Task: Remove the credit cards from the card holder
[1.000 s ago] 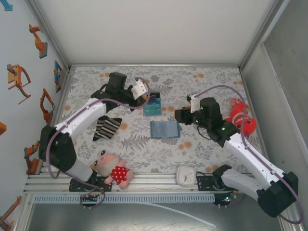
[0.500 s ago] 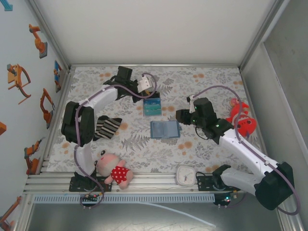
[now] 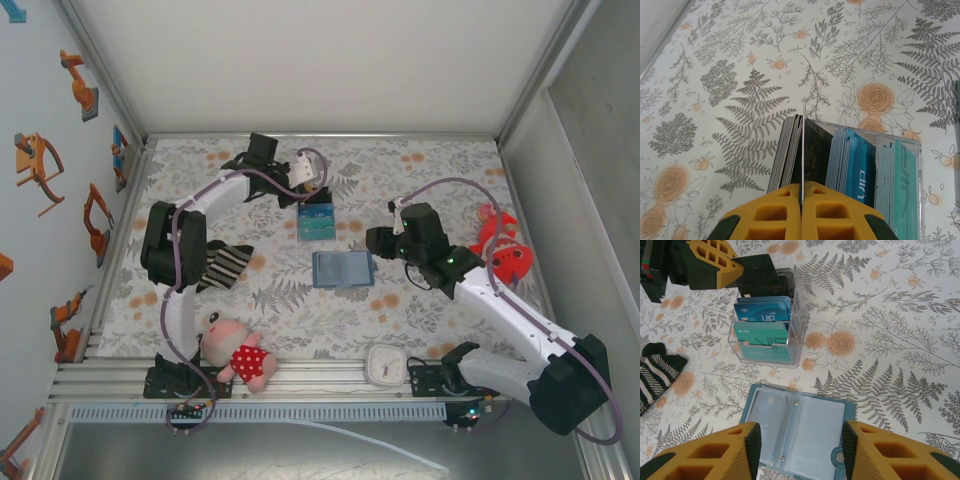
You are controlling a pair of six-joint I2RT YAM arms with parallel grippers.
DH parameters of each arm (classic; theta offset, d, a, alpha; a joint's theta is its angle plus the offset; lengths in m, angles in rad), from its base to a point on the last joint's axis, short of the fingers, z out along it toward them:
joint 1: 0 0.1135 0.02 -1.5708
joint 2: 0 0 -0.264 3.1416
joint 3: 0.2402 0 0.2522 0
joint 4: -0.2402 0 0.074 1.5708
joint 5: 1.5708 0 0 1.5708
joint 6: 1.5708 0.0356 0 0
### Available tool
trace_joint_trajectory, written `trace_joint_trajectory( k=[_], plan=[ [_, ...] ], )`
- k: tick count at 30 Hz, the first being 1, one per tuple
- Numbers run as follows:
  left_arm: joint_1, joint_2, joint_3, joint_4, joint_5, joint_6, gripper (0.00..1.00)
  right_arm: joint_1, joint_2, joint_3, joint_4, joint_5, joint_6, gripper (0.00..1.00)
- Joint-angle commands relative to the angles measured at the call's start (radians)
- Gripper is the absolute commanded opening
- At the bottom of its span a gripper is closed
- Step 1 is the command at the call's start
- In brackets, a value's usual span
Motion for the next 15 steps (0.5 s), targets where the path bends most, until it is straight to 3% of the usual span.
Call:
trace_joint_trajectory(
  k=[1, 6, 12, 15],
  plan=[
    [0.005, 0.026, 0.04, -0.042, 0.044, 0.037, 0.0, 0.009, -0.003, 0.025, -0.001, 0.024, 0.016, 0.46],
    [0.005, 0.052, 0.06, -0.05, 0.051, 0.037, 0.0, 0.009, -0.004, 0.022, 0.0, 0.016, 0.018, 0.45],
    [0.005, 0.066, 0.069, -0.05, 0.05, 0.03, 0.16, 0.012, 0.005, 0.019, 0.006, -0.001, 0.023, 0.45],
    [0.006, 0.065, 0.069, -0.044, 0.04, 0.03, 0.19, 0.013, 0.011, 0.02, 0.011, -0.006, 0.023, 0.45]
  ],
)
